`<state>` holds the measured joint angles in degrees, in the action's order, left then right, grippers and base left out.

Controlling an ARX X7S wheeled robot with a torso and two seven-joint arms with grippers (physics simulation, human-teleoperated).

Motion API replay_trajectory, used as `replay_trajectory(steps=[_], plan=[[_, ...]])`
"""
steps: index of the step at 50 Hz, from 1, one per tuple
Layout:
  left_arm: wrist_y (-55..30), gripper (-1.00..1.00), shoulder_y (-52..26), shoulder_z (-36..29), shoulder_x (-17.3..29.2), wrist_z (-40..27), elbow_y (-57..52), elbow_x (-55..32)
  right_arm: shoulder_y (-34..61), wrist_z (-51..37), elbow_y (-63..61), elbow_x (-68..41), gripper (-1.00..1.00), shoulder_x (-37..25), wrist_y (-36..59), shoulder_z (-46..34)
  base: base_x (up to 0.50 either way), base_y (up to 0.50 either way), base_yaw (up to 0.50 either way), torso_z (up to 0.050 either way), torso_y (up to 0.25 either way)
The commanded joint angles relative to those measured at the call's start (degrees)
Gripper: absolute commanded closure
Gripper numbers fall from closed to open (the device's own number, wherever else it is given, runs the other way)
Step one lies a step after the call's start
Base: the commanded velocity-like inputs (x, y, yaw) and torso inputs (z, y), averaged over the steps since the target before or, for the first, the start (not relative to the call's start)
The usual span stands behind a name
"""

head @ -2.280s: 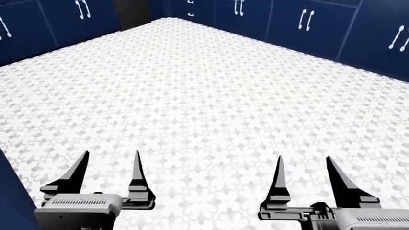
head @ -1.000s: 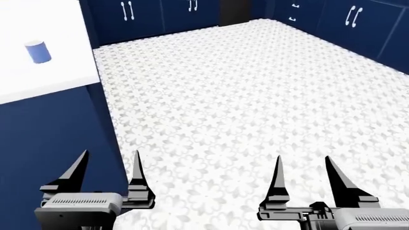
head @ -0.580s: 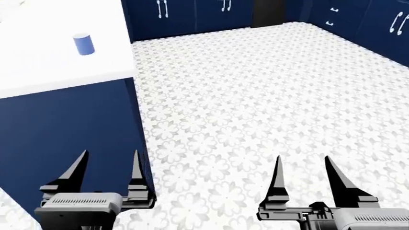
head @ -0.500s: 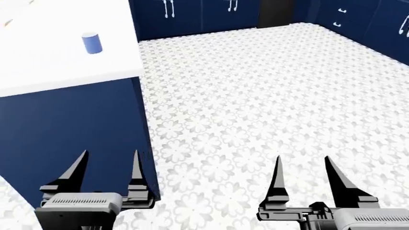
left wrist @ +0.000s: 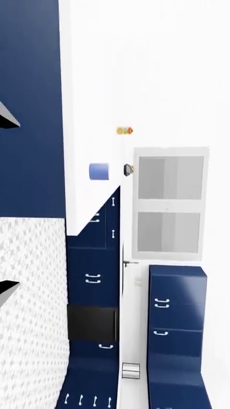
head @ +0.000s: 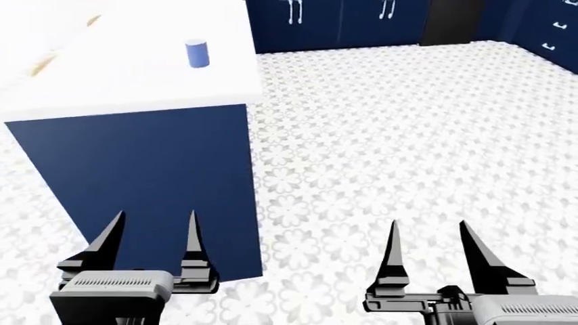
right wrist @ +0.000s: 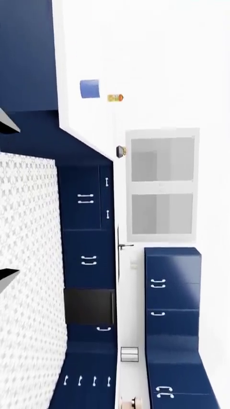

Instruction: A wet mug is on the counter and needs to be dried. Pick it up and place it upside down in the open cabinet.

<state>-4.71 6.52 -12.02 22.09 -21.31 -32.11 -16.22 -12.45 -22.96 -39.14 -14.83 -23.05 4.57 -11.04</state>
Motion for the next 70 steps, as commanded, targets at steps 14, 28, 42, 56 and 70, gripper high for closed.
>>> replay_trajectory(steps=[14,28,42,56,70], plan=[[0.02,-1.00,-0.28,-0.33,0.24,-0.28,0.19,-0.28,0.04,-2.15,-0.09,1.43,-1.00,0.14,0.30,0.57,-0.06,-0.42,0.07,0.000,0.000],[0.21,-1.00,-0.31,-0.66,0.34,-0.47,0.34,-0.08,0.37,-0.96,0.22,1.32,-1.00,-0.35,0.21,-1.08,-0.38,-0.36,0.00,0.000,0.000],[0.36,-1.00,-0.09,-0.74,0.56,-0.70,0.15,-0.19,0.01,-1.26,-0.09,1.48,-1.00,-0.58,-0.02,-1.26,-0.51,-0.07,0.00,0.000,0.000],[1.14,-1.00,0.39,-0.78,0.67,-1.44,-0.18,0.83,0.14,-1.87,-0.40,2.04,-1.00,-0.64,0.00,-1.40,-0.50,0.01,0.00,0.000,0.001],[-7.10,-1.00,-1.45,1.06,3.86,-4.73,-11.47,-2.47,16.73,-5.88,-13.49,-17.42,-1.00,-7.44,28.89,7.38,-0.50,0.01,0.00,0.000,0.000]])
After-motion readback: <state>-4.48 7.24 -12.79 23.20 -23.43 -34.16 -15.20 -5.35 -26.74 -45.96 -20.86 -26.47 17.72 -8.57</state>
